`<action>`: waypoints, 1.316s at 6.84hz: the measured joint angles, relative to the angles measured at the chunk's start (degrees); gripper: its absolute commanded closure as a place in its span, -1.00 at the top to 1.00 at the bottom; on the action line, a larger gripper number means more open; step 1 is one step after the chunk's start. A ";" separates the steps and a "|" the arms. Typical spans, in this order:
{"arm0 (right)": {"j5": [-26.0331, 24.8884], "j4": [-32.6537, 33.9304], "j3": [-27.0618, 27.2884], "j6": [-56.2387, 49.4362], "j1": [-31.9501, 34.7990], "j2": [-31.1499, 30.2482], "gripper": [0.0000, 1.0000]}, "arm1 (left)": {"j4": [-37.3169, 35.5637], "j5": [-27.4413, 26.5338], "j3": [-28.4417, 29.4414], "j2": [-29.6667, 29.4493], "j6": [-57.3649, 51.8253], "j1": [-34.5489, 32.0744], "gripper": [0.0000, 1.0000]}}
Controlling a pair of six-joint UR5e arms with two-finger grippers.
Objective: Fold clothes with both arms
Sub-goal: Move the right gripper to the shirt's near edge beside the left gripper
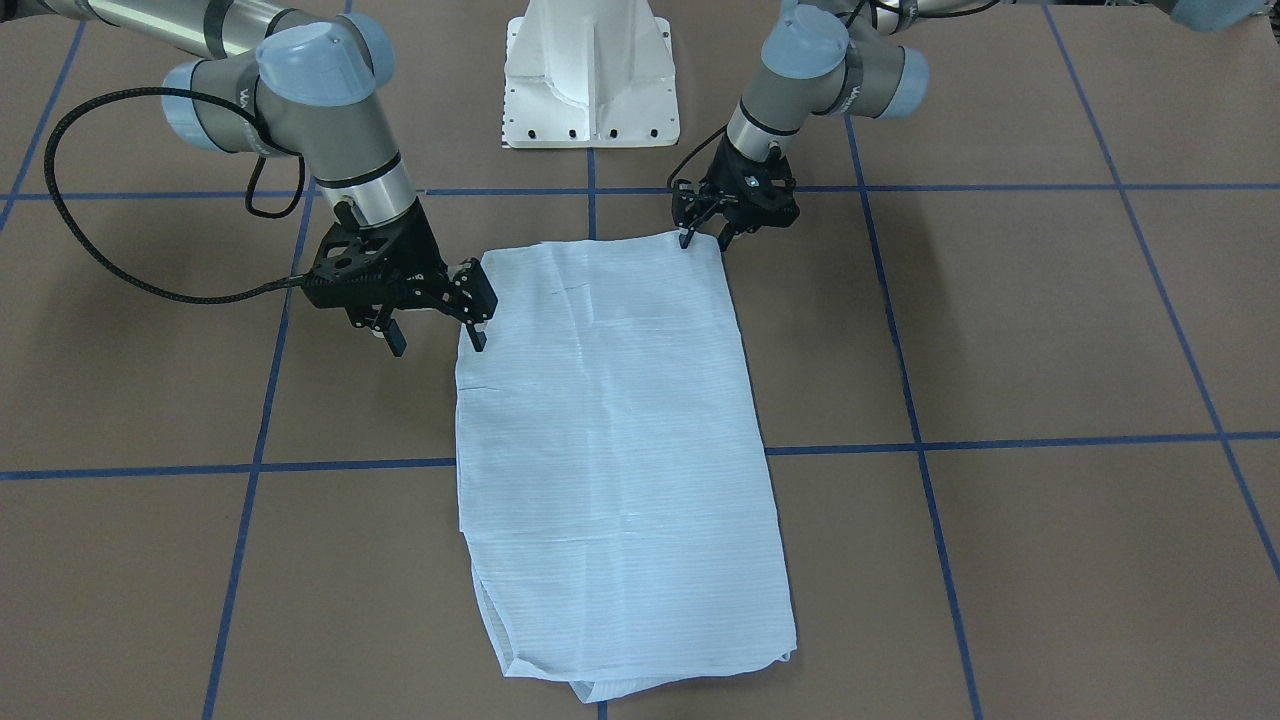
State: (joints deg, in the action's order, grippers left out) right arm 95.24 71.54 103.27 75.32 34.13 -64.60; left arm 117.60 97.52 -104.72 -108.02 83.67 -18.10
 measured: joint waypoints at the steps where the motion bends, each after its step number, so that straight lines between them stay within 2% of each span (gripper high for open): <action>1: 0.02 -0.02 0.00 0.00 0.01 0.00 1.00 | 0.00 -0.03 0.09 -0.17 0.02 0.10 -1.00; 4: 0.15 -0.08 0.36 1.11 -0.31 0.08 0.99 | 0.00 -0.61 0.14 -0.27 0.87 0.06 -1.00; 6: -1.16 0.68 2.81 8.34 -2.93 0.18 0.90 | 0.00 -0.95 -0.06 -0.27 1.10 -0.05 -1.00; 8: -7.12 5.98 4.30 21.69 -10.11 1.23 0.60 | 0.00 -1.44 -0.15 -0.27 1.36 -0.09 -1.00; 9: -8.51 9.84 4.67 29.04 -13.08 2.27 0.48 | 0.00 -1.51 -0.18 -0.27 1.48 -0.09 -1.00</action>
State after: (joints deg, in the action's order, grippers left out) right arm 86.73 81.39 107.94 104.36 21.05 -62.33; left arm 117.60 96.01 -104.91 -108.28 85.15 -18.19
